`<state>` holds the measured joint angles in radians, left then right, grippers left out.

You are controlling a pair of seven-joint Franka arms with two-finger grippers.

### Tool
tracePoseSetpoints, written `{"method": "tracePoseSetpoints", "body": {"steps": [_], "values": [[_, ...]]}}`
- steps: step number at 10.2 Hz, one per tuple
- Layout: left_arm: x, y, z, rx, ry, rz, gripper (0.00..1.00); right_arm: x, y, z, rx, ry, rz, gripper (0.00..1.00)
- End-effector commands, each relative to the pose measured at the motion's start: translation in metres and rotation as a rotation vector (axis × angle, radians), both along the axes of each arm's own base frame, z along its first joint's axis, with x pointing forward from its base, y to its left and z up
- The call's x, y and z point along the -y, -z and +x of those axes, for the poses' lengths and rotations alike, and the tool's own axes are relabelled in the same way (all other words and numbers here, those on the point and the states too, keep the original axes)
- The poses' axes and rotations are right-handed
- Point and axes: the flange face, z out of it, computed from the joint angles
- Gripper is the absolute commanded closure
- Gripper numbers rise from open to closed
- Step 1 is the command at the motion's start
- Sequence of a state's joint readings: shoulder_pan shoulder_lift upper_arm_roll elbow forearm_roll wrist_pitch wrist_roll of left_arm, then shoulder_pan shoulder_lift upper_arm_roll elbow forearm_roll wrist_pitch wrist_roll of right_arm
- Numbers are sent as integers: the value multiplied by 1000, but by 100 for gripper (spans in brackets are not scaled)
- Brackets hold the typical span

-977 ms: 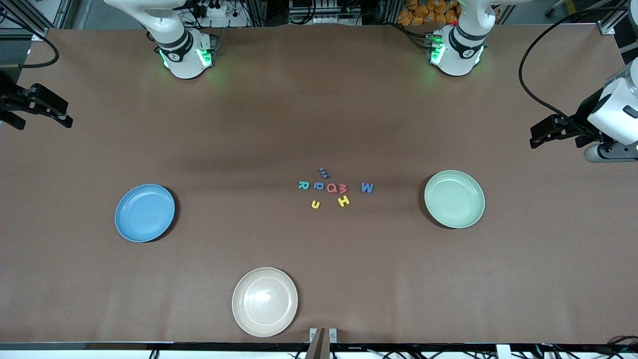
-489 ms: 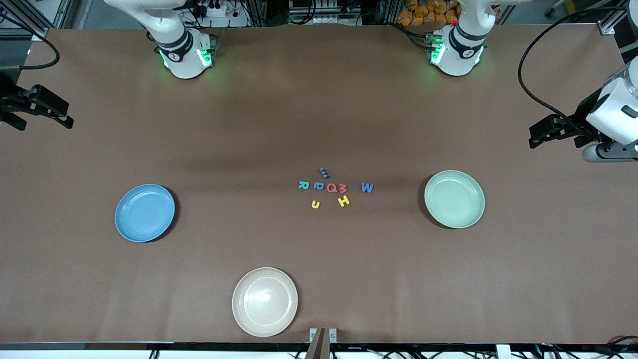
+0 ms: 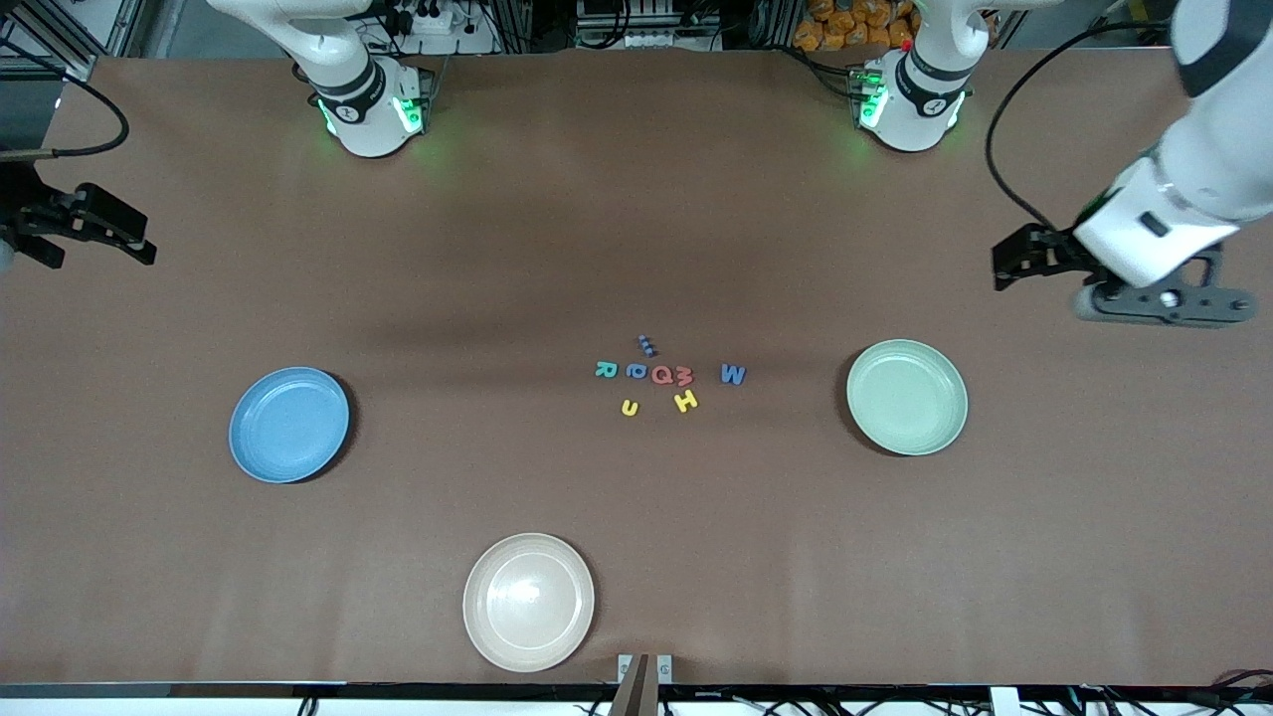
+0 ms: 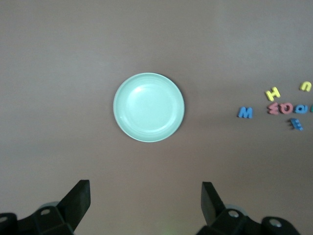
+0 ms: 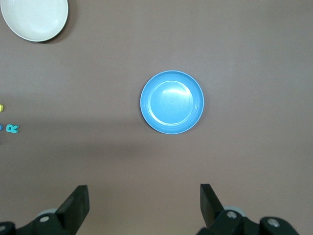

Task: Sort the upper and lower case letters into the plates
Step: 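Move the left gripper over the blue M letter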

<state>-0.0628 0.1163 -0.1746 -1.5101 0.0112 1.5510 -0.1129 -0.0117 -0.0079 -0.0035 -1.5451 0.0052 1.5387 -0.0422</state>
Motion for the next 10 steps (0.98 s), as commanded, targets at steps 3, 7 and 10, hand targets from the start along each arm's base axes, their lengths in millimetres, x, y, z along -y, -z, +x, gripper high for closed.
{"method": "tracePoseSetpoints", "body": {"steps": [3,7,10], "values": [[80,87,16,-101,-80,-57,0,14,39,20,-65,13,19,0],[162,175,20,-111,-100,-44,0,27,73,33,-119,35,22,0],[211,257,-3,-32,42,-25,0,20,86,40,-128,24,22,0]]}}
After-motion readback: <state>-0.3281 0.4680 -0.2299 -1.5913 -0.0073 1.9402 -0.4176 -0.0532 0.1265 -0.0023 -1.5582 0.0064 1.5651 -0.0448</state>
